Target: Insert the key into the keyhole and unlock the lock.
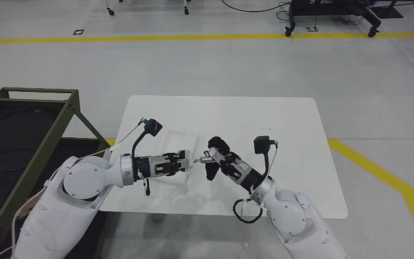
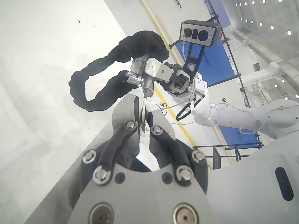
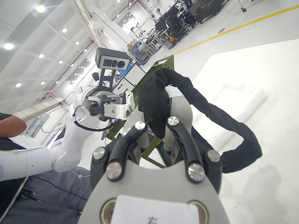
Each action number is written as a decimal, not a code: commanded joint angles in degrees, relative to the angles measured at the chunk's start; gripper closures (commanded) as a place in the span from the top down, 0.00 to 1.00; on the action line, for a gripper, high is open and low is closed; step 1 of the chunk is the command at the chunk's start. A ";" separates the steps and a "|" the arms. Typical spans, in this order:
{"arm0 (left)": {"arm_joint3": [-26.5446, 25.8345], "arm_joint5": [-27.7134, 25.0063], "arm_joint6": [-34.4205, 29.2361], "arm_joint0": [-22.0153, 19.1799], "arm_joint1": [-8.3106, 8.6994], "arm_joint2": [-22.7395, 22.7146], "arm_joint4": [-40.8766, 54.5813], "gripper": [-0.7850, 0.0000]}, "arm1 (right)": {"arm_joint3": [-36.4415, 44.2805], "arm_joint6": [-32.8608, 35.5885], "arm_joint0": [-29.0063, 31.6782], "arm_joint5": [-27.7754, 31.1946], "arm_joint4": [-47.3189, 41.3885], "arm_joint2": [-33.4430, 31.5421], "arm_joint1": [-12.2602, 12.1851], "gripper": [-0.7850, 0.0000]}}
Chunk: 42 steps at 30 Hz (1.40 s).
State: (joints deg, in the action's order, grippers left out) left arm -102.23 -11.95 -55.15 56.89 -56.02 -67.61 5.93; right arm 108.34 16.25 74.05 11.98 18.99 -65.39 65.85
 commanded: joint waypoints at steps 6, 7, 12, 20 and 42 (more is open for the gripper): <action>0.42 -0.13 -0.01 -0.23 -0.09 0.27 0.21 0.00 | 0.01 0.12 0.21 0.22 0.60 -0.31 0.15 0.00; 0.44 -0.26 -0.06 -0.19 -0.09 0.29 0.09 0.00 | 0.08 0.05 0.33 0.36 0.73 -0.24 0.18 0.00; 0.50 -0.33 -0.66 -0.18 -0.08 0.38 0.03 0.11 | 0.04 0.18 0.66 1.12 0.78 -0.21 0.29 0.00; 0.76 0.17 -0.52 -0.18 -0.12 0.22 0.97 1.00 | -0.33 1.09 0.98 -0.18 -1.88 -0.44 0.56 0.00; 3.54 -0.72 3.46 2.50 0.08 -6.99 16.08 1.00 | -2.73 7.82 -1.91 -10.08 -18.67 -2.44 1.35 0.00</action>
State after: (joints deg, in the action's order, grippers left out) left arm -98.44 -12.40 -53.21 59.14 -55.81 -74.44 19.42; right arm 105.53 24.30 72.01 1.96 0.61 -67.78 67.18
